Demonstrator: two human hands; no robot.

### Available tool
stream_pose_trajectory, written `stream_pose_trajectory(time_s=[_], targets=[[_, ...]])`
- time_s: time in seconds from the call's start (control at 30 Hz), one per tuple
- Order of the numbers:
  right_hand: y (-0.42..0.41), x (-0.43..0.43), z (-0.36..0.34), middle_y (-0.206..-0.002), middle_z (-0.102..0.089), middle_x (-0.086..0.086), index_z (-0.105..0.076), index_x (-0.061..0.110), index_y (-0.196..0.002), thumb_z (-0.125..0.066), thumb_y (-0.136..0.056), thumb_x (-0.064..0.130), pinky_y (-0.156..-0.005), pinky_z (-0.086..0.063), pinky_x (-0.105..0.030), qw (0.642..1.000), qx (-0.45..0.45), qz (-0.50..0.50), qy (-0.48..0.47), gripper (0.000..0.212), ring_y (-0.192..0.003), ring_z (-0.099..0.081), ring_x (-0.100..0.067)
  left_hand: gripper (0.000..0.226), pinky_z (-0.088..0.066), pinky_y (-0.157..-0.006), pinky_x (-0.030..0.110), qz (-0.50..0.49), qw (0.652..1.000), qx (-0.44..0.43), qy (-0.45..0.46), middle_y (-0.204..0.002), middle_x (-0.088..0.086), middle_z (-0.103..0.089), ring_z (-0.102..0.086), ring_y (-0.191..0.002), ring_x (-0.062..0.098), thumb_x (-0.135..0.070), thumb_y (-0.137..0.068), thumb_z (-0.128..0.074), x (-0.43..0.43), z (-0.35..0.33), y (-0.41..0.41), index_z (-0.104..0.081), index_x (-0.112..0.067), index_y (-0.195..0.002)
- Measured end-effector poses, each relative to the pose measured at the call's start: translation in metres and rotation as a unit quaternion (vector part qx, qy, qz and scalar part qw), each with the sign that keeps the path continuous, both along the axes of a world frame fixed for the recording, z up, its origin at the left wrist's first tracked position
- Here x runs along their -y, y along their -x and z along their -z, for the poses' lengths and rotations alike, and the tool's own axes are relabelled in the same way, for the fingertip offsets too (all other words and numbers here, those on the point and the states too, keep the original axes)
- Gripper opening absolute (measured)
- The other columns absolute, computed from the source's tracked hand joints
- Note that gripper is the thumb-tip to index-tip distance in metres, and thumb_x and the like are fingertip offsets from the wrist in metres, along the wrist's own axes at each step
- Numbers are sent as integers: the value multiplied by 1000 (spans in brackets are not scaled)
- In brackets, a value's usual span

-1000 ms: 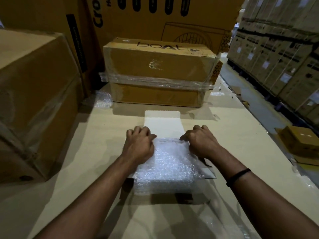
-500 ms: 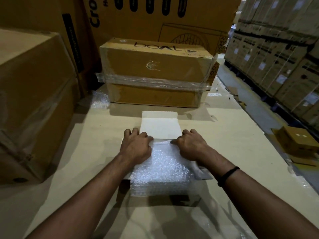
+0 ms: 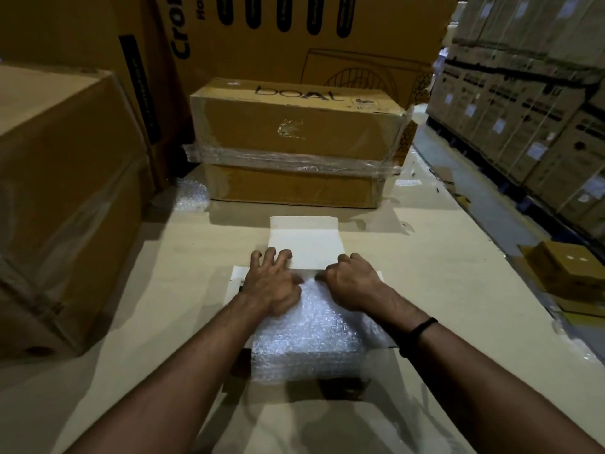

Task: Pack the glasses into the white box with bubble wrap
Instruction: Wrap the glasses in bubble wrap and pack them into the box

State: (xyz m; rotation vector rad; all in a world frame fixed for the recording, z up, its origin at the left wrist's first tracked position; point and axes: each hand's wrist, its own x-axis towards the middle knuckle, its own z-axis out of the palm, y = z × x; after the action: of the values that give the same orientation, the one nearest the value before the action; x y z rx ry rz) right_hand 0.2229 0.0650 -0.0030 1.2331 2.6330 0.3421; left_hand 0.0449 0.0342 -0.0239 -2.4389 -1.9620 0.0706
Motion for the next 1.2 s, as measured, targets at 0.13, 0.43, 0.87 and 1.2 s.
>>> stream_pose_trajectory(time_s=[0.13,0.43,0.87,1.2], targets=[[-2,-6,15,-118,-66,-2,-56,27,-124,-39,-93,18,-86,-40,-36,1000,-1,22,21,37,-109,-57,-27,48,-19,-91,41,-19,992,23,-121,-126,-9,-59,-42,-116,21,-38,-79,-37,7,-5,10,-70,-34,-114],[-16,-7,-20,-117,-66,-4,-61,34,-125,-46,-88,13,-85,-41,-32,993,-62,87,46,44,-108,-56,-24,38,-22,-90,43,-64,998,23,-15,-107,-4,-68,-43,-107,19,-34,-93,-34,9,2,20,-66,-31,-113],[-8,-17,-11,-133,-58,1,-50,43,-134,-39,-87,16,-89,-42,-33,977,-16,115,178,55,-117,-51,-25,43,-13,-102,44,-26,987,118,102,-131,-2,-56,-29,-127,18,-37,-99,-28,0,-11,13,-57,-39,-131],[-37,-14,-9,-119,-62,1,-55,40,-125,-53,-88,44,-92,-33,-37,980,-23,119,159,37,-116,-41,-23,25,-10,-103,46,-37,996,68,42,-105,-9,-66,-38,-120,17,-39,-85,-64,3,-14,44,-66,-34,-109]])
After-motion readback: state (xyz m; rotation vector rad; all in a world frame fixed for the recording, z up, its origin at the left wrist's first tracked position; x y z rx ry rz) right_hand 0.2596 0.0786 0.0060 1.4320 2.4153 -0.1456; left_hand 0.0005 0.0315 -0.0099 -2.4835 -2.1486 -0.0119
